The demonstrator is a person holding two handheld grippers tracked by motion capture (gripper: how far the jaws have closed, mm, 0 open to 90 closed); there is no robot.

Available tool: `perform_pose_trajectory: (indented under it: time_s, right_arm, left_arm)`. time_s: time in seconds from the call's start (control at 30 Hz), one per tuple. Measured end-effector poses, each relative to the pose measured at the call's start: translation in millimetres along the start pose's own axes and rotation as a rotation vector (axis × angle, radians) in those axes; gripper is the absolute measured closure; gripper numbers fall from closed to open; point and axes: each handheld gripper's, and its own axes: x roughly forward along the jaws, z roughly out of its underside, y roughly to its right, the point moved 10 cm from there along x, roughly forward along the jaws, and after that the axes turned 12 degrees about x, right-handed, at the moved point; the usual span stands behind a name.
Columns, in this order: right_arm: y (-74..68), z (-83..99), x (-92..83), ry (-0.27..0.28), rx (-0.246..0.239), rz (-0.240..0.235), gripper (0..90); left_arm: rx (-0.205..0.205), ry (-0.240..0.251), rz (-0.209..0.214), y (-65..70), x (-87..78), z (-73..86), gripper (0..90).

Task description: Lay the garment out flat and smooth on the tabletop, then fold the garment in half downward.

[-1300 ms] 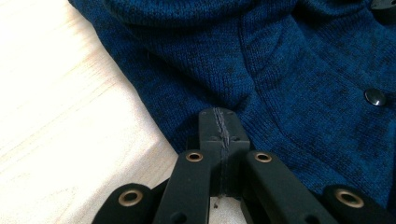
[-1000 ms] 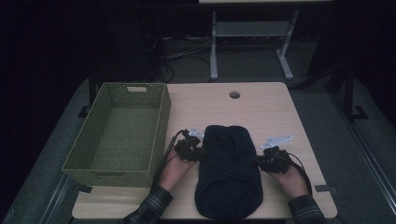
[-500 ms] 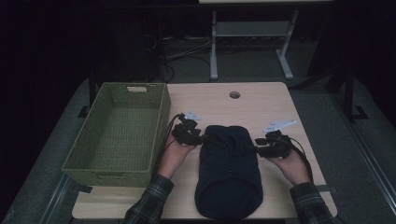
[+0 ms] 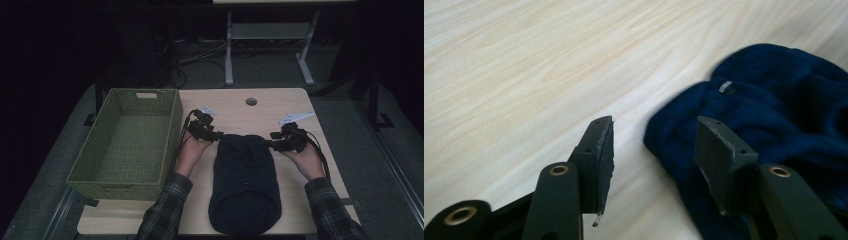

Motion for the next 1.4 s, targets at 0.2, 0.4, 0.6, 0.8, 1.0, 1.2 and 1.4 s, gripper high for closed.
perform_pose_trajectory:
  time_s: [0.2,0.4,0.6,0.8,1.0,1.2,1.4]
  right_arm:
    - [6.1,-9.9,11.1,0.0,0.001,0.014,49.5]
    - [14.3,-19.4,17.7,0.0,0.005,0.032,48.6]
    - [29.3,-21.2,27.3,-0.021,0.038,0.053,48.0]
    - [36.3,-21.0,41.4,-0.038,0.052,0.06,47.8]
    - [41.9,-11.3,55.9,-0.075,0.059,0.065,47.7]
    - [39.5,-4.6,61.9,-0.11,0.04,0.046,50.6]
    - [36.9,-0.1,64.4,-0.128,0.034,0.032,58.4]
  left_arm:
    - [-0.008,-0.035,0.026,-1.2,22.3,2.1,47.9]
    - [-0.005,-0.09,0.048,-2.6,36.4,12.8,47.4]
    - [0.022,-0.103,0.045,0.3,40.4,15.7,48.6]
    - [0.012,-0.098,0.052,1.1,42.4,16.2,49.3]
    - [0.022,-0.101,0.062,1.6,42.0,17.0,51.2]
    - [0.017,-0.088,0.079,3.9,42.2,16.8,55.6]
    - [0.025,-0.079,0.123,8.5,41.7,16.9,69.9]
